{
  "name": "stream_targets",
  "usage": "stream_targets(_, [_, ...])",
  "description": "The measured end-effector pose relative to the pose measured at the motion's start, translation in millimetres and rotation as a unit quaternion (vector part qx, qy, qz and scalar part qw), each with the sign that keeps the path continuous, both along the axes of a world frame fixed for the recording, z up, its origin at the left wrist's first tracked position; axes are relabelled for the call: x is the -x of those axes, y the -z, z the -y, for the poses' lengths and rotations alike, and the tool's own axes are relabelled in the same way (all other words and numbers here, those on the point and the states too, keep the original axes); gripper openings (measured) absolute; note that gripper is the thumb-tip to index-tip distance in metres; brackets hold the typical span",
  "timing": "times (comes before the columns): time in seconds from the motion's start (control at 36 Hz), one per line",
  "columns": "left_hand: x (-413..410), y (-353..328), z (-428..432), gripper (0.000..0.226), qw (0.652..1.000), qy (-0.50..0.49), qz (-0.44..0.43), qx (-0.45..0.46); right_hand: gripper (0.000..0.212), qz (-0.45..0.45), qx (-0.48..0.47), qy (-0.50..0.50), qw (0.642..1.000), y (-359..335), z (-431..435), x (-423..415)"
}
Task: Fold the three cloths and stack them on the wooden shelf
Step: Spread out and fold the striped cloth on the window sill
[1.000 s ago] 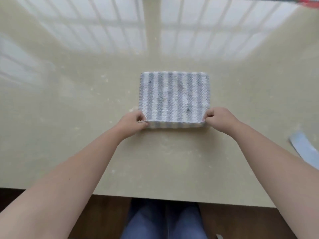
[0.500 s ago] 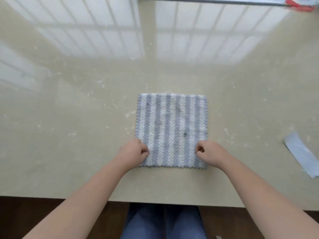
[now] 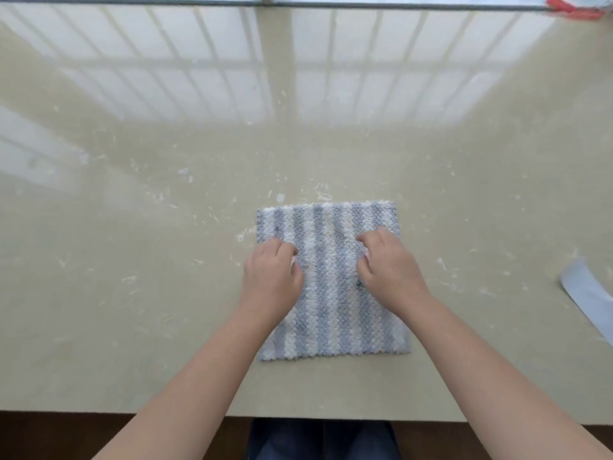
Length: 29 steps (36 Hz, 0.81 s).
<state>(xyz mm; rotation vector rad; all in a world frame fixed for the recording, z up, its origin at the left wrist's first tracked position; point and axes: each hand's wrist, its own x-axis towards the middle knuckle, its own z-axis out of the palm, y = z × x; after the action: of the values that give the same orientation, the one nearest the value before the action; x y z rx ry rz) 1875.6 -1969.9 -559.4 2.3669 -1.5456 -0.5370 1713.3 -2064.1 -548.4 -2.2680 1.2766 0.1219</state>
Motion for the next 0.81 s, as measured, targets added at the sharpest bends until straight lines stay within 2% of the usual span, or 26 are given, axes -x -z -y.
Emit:
stream_targets(0.06, [5.7, 8.3, 12.5, 0.031, 0.999, 0.014, 0.017, 0.033, 0.040, 0.033, 0.052, 0.006, 0.998, 11.3, -1.2, -19.6])
stream_targets(0.14, [16.2, 25.8, 30.7, 0.046, 0.998, 0.045, 0.026, 0.019, 0.051, 0.046, 0.071, -0.002, 0.996, 34.5, -5.3, -44.6])
stream_targets(0.22, [19.9, 45.4, 37.1, 0.053, 0.996, 0.087, -0.002, -0.034, 0.055, 0.017, 0.086, -0.030, 0.996, 57.8, -7.8, -57.7])
stream_targets(0.28, [15.9, 57.6, 35.1, 0.056, 0.992, 0.104, 0.027, -0.066, 0.056, -0.014, 0.110, -0.037, 0.993, 73.9, -8.7, -56.6])
stream_targets(0.39, [5.9, 72.6, 29.5, 0.053, 0.986, 0.133, 0.082, -0.061, 0.057, -0.017, 0.121, -0.041, 0.992, 90.5, -6.7, -47.4])
stream_targets(0.47, [-2.0, 75.1, 26.4, 0.060, 0.988, 0.109, 0.094, -0.047, 0.060, -0.024, 0.118, -0.038, 0.992, 88.8, -4.3, -44.8])
stream_targets(0.58, [-15.1, 72.8, 27.4, 0.074, 0.989, 0.080, 0.085, -0.089, 0.064, -0.044, 0.085, -0.014, 0.995, 84.4, 7.0, -30.4])
stream_targets(0.81, [-50.8, 65.1, 19.6, 0.068, 0.987, -0.006, 0.079, -0.142, 0.061, -0.119, 0.040, 0.059, 0.990, 74.6, 39.8, 7.9])
